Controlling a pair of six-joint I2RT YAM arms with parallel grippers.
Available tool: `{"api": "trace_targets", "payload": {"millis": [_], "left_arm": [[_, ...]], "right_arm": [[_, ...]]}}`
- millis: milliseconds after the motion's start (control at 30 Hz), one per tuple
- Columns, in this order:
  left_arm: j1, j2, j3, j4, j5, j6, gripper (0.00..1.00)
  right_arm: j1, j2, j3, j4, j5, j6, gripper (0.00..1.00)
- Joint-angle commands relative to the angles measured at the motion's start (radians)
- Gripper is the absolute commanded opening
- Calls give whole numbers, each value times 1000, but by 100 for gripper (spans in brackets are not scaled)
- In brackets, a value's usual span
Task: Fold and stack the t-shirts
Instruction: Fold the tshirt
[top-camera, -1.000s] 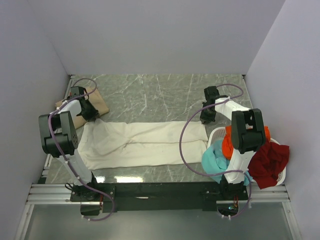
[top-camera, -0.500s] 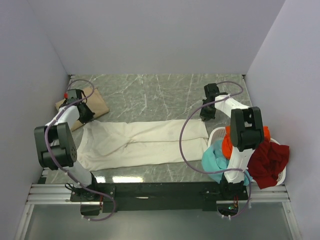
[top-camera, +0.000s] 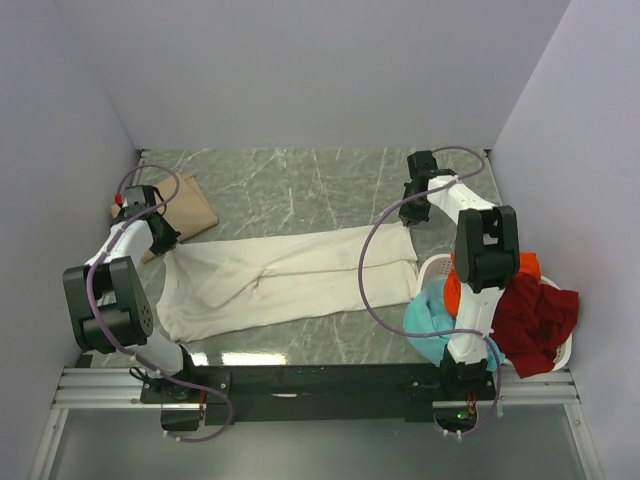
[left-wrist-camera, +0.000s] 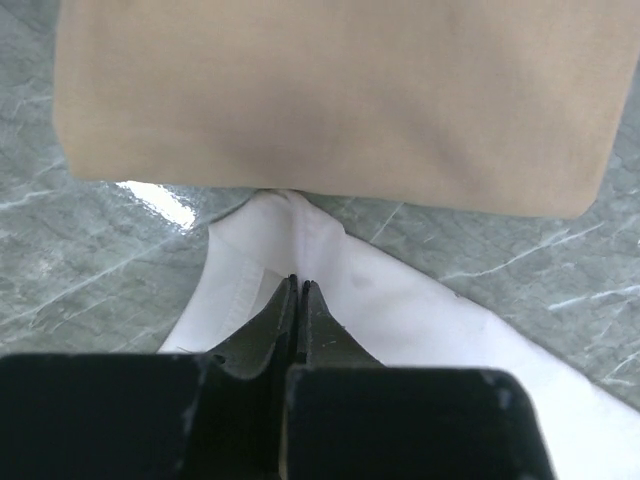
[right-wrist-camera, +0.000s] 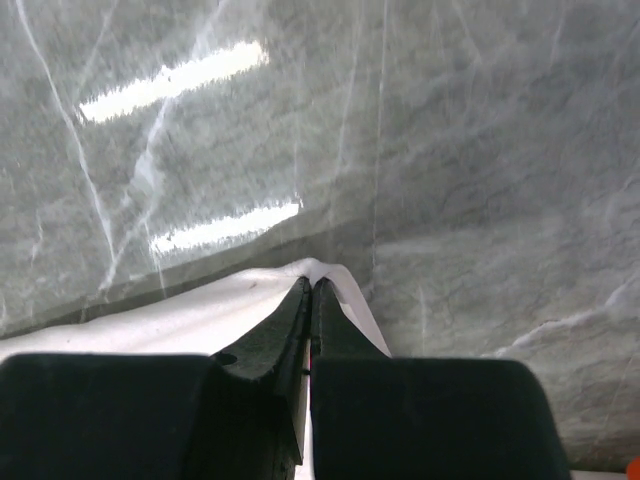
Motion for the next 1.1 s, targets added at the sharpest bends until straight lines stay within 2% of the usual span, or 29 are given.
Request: {"api": "trace_targets", "payload": {"millis": [0,267,467,633,667,767,867,967,1067], "left_arm": [[7,-23,0,28,-43,1,0],[12,0,4,25,-72,3,4],[12,-2,6,23,-60,3,31],[12,-37,20,3,-56,12,43],[13,-51,18,-1,-53,13,46],[10,-129,17,-21,-36,18,52],[7,-212,3,-59,-7,20,56],[1,-302,-39,-90,30,16,60],[-2,-391,-109,-109,76,1,64]], "right_arm": [[-22,34,84,-25,60,-22,0],[-31,90,187,-70,91,-42,0],[-34,110,225,-88,98,-48,0],[-33,110,248,-111,133,-59,0],[-33,108,262,-116,140,-62,2],[-33,90,290,-137,155,-73,33],[-28,59,314,-156,147,-74,45],[1,12,330,-173,152,-71,52],[62,-51,330,-165,123,-66,53]]}}
